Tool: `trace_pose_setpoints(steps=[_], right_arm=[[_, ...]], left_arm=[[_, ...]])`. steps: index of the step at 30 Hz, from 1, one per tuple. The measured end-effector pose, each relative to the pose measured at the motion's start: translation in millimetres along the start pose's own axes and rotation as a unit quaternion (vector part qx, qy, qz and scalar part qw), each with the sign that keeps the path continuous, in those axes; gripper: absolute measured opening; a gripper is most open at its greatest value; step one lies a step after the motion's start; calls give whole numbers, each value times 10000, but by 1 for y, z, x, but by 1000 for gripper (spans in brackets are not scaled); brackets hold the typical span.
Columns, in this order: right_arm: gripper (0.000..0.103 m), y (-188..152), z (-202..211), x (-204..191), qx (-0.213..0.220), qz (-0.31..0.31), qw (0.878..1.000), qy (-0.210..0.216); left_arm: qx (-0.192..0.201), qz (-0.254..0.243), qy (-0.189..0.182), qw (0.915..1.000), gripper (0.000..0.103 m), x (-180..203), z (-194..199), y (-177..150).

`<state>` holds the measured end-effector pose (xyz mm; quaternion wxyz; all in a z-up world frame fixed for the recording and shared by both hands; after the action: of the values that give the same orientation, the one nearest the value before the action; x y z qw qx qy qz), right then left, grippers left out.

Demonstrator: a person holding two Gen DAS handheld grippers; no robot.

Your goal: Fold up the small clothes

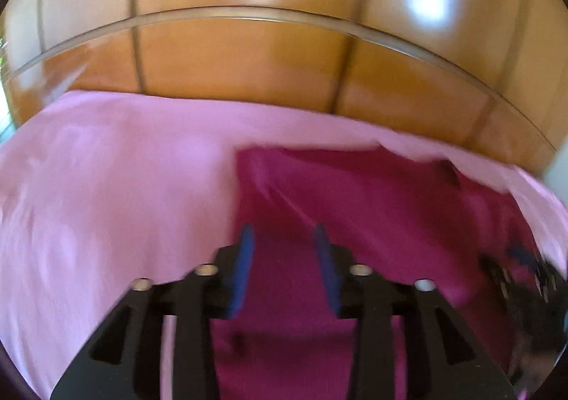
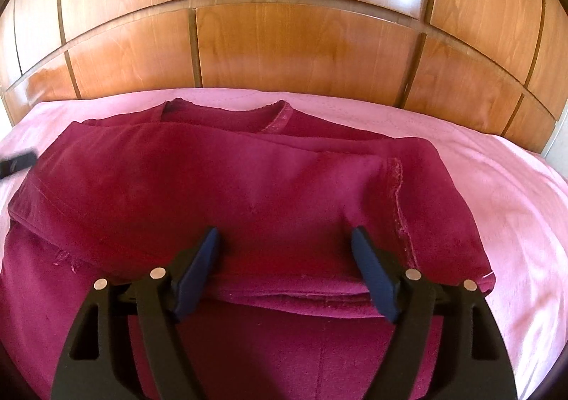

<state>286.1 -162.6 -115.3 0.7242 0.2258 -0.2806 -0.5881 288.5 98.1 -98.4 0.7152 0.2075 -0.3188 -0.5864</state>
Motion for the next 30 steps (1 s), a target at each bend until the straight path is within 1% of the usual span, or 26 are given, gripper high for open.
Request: trace_pose_setpoints(steps=[1, 2, 3, 4, 6, 8, 9, 11, 13, 16, 19, 22, 24, 25, 30], right_arm=[[78, 0, 0, 0, -5, -9, 10000, 15], [79, 0, 0, 0, -9, -14, 10000, 32], [80, 0, -1, 0, -13, -14, 10000, 47], [80, 0, -1, 0, -19, -18, 10000, 47], [81, 1, 0, 1, -49, -21, 10000, 51], [85, 1, 5, 2, -86, -28, 10000, -5], [86, -1, 10, 2, -76, -53, 10000, 8], [89, -5, 22, 2, -4, -150, 9999, 69], [92, -14, 37, 3, 40, -256, 9995, 163], [93, -35, 48, 2, -53, -325, 9991, 252], [94, -63, 54, 1, -301, -394, 9982, 349], [97, -79, 66, 1, -283, -389, 9983, 340], [100, -90, 73, 1, -328, -412, 9979, 365], [100, -93, 75, 0, -349, -417, 9978, 376], [101, -113, 88, -3, -391, -167, 9985, 348]], left_arm=[[-163, -174, 71, 9997, 43, 5, -2, -17], [-319, -247, 115, 9991, 43, 8, -10, -27], [-406, -345, 208, 9984, 43, 9, -16, -39], [-180, -496, 304, 9981, 43, 13, -17, -41], [-179, -505, 391, 9978, 43, 15, -17, -41], [-272, -283, 351, 9986, 43, 13, -16, -34], [-259, -234, 344, 9988, 43, 14, -13, -32], [-100, -218, 304, 9992, 44, 14, 4, -31], [36, -235, 298, 9993, 52, 13, 20, -34], [144, -208, 203, 9995, 52, 13, 40, -42], [201, -264, 189, 9993, 52, 12, 53, -53], [150, -290, 185, 9993, 52, 9, 61, -67], [80, -322, 178, 9993, 59, 8, 64, -76], [46, -344, 169, 9993, 62, 6, 65, -82], [-72, -395, 273, 9988, 62, -2, 66, -103]])
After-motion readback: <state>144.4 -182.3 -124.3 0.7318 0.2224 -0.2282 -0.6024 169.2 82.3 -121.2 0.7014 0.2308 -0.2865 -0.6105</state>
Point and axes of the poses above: each gripper's, at about its wrist camera, not at the fingertips, and z roughly against the way its jaws point, x to its right, y to its top, the point moved 10 cm from there along -z, roughly the way its jaws point, and after that the axes turned 8 degrees about z, right-handed, at the moved point
